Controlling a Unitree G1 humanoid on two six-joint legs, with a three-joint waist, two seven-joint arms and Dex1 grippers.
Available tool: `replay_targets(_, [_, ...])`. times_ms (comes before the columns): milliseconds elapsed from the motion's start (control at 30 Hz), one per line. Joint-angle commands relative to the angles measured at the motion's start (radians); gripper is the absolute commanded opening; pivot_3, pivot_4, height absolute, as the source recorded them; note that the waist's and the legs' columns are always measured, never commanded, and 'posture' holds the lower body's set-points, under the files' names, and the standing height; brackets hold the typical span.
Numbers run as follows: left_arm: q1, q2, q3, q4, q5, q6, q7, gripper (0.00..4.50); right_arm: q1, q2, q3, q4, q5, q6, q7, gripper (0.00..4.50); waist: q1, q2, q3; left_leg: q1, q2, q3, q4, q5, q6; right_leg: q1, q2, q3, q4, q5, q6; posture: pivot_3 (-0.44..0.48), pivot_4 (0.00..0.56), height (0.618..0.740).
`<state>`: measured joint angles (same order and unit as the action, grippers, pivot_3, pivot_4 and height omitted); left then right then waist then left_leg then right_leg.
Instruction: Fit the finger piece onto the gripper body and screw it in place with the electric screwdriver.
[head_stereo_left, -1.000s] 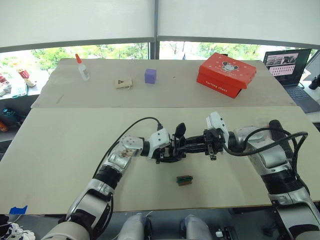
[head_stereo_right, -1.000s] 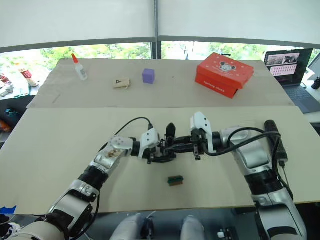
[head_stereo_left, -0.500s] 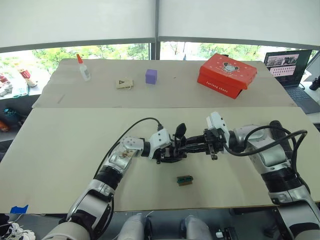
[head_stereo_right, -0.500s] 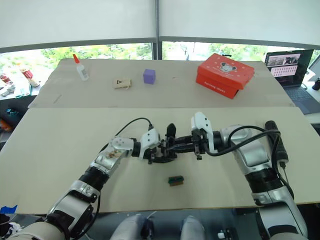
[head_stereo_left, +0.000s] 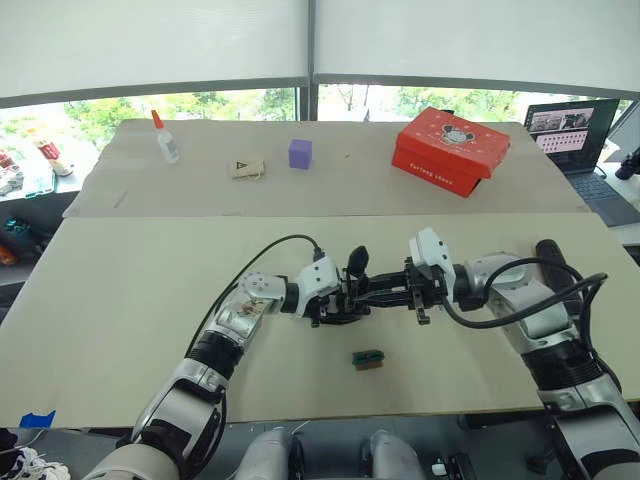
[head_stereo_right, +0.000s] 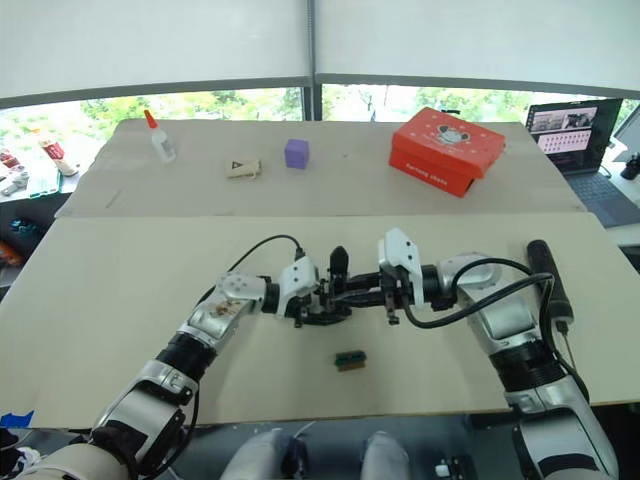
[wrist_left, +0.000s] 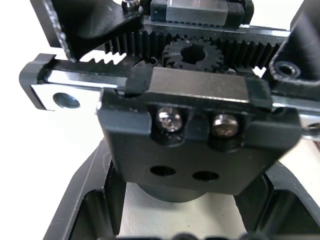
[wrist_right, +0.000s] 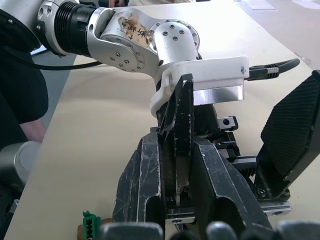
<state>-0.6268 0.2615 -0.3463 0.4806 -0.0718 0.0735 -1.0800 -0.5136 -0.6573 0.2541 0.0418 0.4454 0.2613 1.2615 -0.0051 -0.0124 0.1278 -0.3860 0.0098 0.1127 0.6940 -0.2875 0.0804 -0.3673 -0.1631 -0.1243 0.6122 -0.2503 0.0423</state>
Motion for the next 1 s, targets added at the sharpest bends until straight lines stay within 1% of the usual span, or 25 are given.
replay_targets(33, [-0.031, 0.001, 0.056, -0.048, -0.034, 0.000, 0.009, 2.32, 0.061, -0.049, 0.116, 0.150, -0.228, 0.071, -0.088, 0.32, 0.000, 0.000, 0.000, 0.000, 0.000, 0.000, 0.000, 0.000, 0.000, 0.000, 0.000, 0.000, 0.000, 0.000, 0.000, 0.000, 0.150, 0.740])
replay_targets(167, [-0.032, 0.001, 0.055, -0.045, -0.033, -0.002, 0.008, 2.32, 0.073, -0.053, 0.120, 0.108, -0.209, 0.103, -0.090, 0.32, 0.000, 0.000, 0.000, 0.000, 0.001, 0.000, 0.000, 0.000, 0.000, 0.000, 0.000, 0.000, 0.000, 0.001, -0.001, 0.000, 0.150, 0.740])
replay_targets(400, [-0.036, 0.000, 0.054, -0.039, -0.033, -0.007, 0.003, 2.32, 0.079, -0.061, 0.115, 0.092, -0.209, 0.071, -0.082, 0.32, 0.001, 0.000, 0.000, 0.000, 0.001, 0.000, 0.000, -0.001, -0.002, -0.001, 0.000, 0.000, 0.000, 0.001, -0.001, 0.000, 0.150, 0.740])
replay_targets(600, [-0.037, -0.002, 0.049, -0.039, -0.031, -0.008, -0.003, 2.32, 0.061, -0.058, 0.133, 0.075, -0.192, 0.101, -0.055, 0.32, 0.002, 0.000, 0.000, -0.001, 0.001, 0.000, 0.000, -0.001, -0.002, -0.001, 0.000, 0.000, 0.000, 0.001, -0.001, 0.000, 0.150, 0.740])
replay_targets(700, [-0.039, -0.003, 0.049, -0.035, -0.031, -0.009, -0.004, 2.32, 0.047, -0.051, 0.145, 0.092, -0.198, 0.097, -0.049, 0.32, 0.002, 0.000, 0.000, -0.001, 0.001, 0.000, -0.001, -0.001, -0.002, -0.001, 0.000, 0.000, -0.001, 0.001, -0.001, 0.000, 0.150, 0.740])
replay_targets(867, [-0.042, -0.006, 0.051, -0.032, -0.031, -0.009, -0.003, 2.32, 0.010, -0.035, 0.167, 0.178, -0.221, 0.053, -0.033, 0.32, 0.000, 0.000, 0.000, -0.001, 0.001, 0.000, -0.001, -0.001, -0.002, -0.002, 0.000, -0.001, -0.001, 0.001, -0.001, 0.000, 0.150, 0.740])
replay_targets(1000, [-0.041, -0.002, 0.054, -0.030, -0.030, -0.012, -0.003, 2.32, 0.009, -0.038, 0.164, 0.168, -0.208, 0.071, -0.038, 0.32, 0.001, 0.000, 0.000, -0.001, 0.002, 0.000, -0.001, -0.001, -0.002, -0.002, 0.000, -0.001, -0.001, 0.001, -0.002, 0.000, 0.150, 0.740])
